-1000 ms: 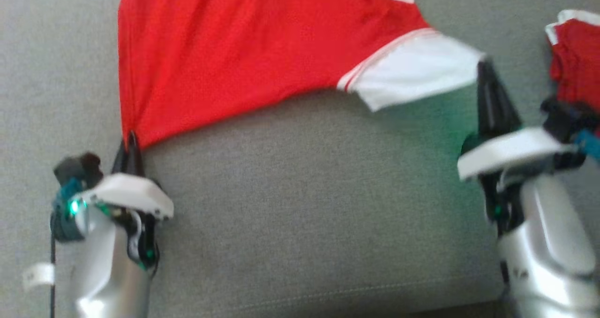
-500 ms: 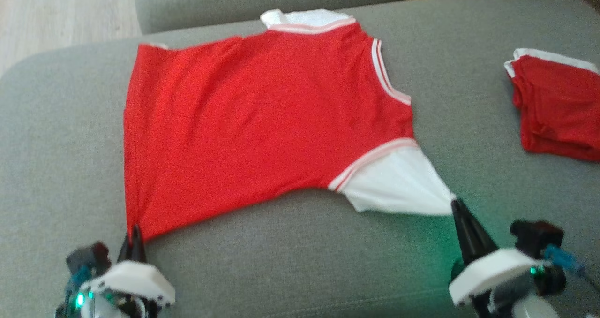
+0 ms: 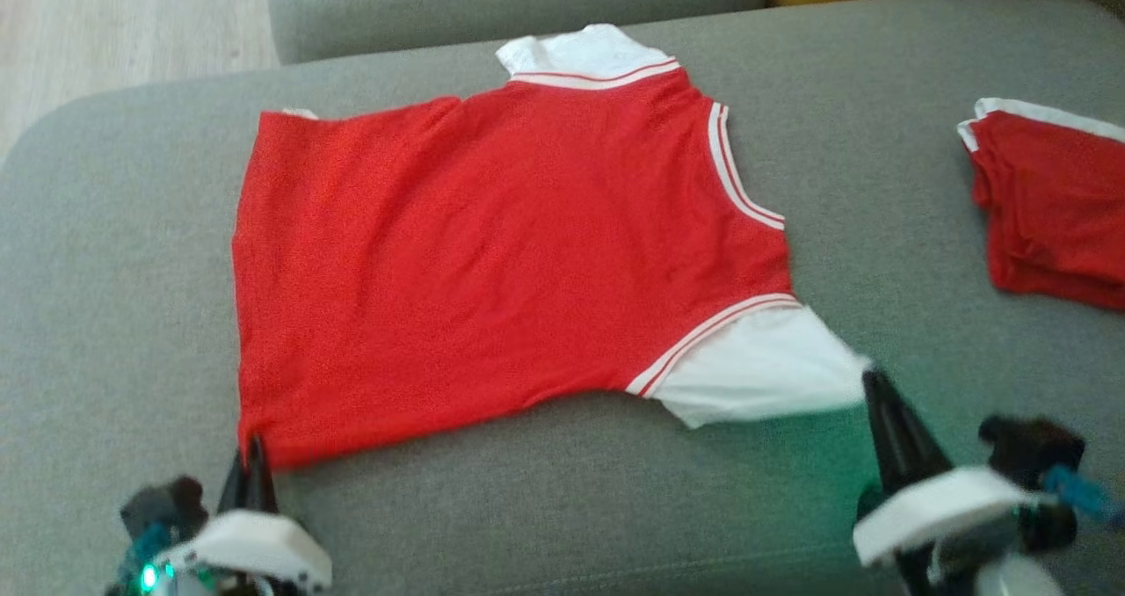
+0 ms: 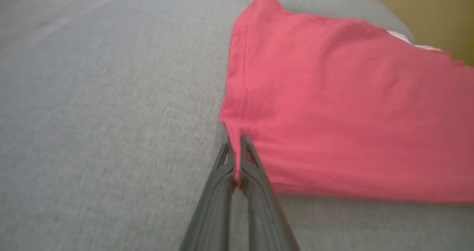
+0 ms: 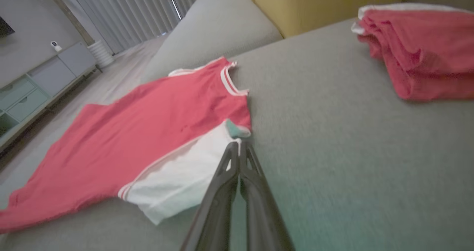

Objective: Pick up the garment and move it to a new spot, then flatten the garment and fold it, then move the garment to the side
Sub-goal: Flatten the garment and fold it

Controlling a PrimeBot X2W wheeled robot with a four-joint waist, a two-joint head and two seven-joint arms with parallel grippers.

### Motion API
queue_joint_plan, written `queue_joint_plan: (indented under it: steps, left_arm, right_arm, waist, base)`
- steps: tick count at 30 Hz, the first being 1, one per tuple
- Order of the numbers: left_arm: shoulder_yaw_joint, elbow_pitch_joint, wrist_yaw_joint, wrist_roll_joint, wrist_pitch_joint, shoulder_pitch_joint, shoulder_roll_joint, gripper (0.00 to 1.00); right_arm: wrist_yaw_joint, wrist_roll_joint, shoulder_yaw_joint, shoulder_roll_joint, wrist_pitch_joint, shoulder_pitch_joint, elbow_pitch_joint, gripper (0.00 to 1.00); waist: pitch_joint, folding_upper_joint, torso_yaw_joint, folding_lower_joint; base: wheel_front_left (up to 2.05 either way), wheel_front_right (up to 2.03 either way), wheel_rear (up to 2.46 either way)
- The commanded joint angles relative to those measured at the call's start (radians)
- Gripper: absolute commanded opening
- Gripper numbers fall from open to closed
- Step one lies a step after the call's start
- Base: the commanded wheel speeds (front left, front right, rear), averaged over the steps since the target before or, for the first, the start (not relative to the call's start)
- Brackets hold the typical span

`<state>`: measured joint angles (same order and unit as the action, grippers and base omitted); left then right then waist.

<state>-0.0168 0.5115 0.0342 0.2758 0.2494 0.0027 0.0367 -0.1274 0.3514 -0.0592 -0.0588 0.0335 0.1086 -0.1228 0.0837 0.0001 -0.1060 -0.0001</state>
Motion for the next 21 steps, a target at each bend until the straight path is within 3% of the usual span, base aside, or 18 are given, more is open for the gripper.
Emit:
queue_joint_plan:
  steps: [1,8,21]
  left_arm:
    - [-0.04,-0.05,-0.005,-0.014,0.012,-0.075,0.014,0.0]
    - [-0.053,-0.071,-0.027,-0.047,0.012,-0.216,0.014,0.0]
    - [-0.073,0.039,-0.064,-0.096,0.012,-0.428,0.024,0.0]
  right_arm:
    - [-0.003,0.001,-0.014,-0.002,-0.02,-0.096,0.049,0.0]
    - [-0.003,-0.014,0.004,0.003,-0.045,-0.3,0.012,0.0]
    - [-0.003,-0.08,0.052,0.005,-0.133,-0.59,-0.193,0.0]
  waist:
    - [0.02,-0.0001,0.009,0.0001]
    - [0.087,-0.0001,0.033,0.0001]
    - [0.206,-0.0001,0.065,0.0001]
  base:
    - [0.0,0.0,0.0]
    - [0.0,0.0,0.0]
    - [0.0,0.0,0.0]
